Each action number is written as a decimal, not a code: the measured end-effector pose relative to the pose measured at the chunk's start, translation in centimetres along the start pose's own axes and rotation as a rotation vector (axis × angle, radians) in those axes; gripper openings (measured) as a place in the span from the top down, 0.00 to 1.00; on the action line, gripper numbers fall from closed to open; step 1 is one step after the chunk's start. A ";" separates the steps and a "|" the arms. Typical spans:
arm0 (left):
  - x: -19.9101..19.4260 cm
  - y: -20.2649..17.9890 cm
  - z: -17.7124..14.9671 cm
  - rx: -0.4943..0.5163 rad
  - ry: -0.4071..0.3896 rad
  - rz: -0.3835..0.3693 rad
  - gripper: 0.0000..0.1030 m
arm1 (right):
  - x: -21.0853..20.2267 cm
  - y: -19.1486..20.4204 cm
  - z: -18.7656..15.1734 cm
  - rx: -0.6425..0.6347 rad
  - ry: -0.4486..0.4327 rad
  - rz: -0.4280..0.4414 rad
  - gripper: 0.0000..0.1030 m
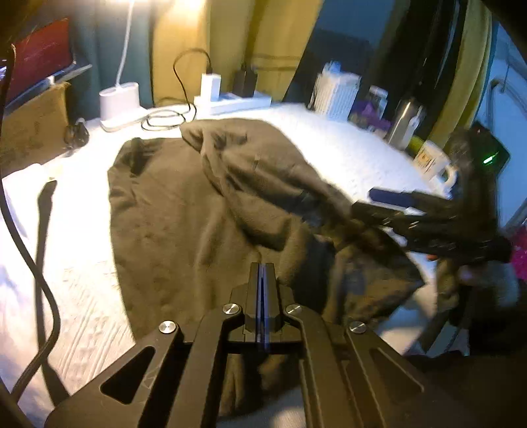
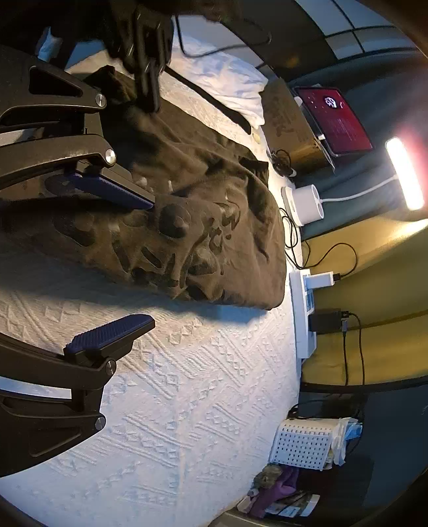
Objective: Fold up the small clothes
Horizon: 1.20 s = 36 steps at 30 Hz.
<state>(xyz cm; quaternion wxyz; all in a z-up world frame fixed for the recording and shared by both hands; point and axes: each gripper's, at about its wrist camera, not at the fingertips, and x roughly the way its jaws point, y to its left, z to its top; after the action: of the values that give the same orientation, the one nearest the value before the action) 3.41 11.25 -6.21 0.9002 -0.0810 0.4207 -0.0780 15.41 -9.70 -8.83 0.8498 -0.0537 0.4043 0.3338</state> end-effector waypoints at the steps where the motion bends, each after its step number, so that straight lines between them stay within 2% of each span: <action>1: -0.5 0.0 -0.1 -0.002 -0.006 0.003 1.00 | 0.0 0.1 -0.1 -0.001 0.001 0.000 0.34; 15: -1.7 2.6 -4.2 -0.093 0.054 0.087 1.00 | 1.6 1.6 -2.9 -0.056 0.091 -0.015 0.34; 17: -1.6 2.9 -4.8 -0.103 0.073 0.081 1.00 | 1.8 1.8 -3.6 -0.064 0.104 -0.013 0.34; 19: -1.7 2.8 -4.8 -0.127 0.077 0.041 1.00 | 1.6 2.1 -4.1 -0.080 0.094 -0.019 0.33; 23: -2.1 2.0 -3.5 -0.129 0.024 0.000 0.99 | 1.3 1.8 -4.0 -0.069 0.095 -0.019 0.32; 24: -2.0 1.6 -3.1 -0.108 0.012 0.009 0.91 | 1.2 1.7 -4.0 -0.067 0.093 -0.022 0.32; 25: -1.8 1.3 -2.8 -0.088 0.002 0.021 0.68 | 1.1 1.6 -4.0 -0.063 0.091 -0.022 0.32; 27: -0.7 1.1 -2.4 -0.079 -0.007 0.037 0.35 | 0.9 1.4 -4.0 -0.059 0.088 -0.025 0.32; 32: 1.2 0.7 -2.2 -0.055 0.022 -0.018 0.35 | 0.2 1.0 -3.9 -0.054 0.076 -0.031 0.32; 36: 1.3 -0.4 -2.4 -0.016 0.033 -0.022 0.35 | 0.0 0.8 -3.9 -0.053 0.067 -0.030 0.32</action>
<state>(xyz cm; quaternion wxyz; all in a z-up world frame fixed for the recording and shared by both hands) 2.35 10.36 -8.57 0.8916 -0.0917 0.4352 -0.0856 12.40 -10.49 -11.30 0.8391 -0.0934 0.4227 0.3295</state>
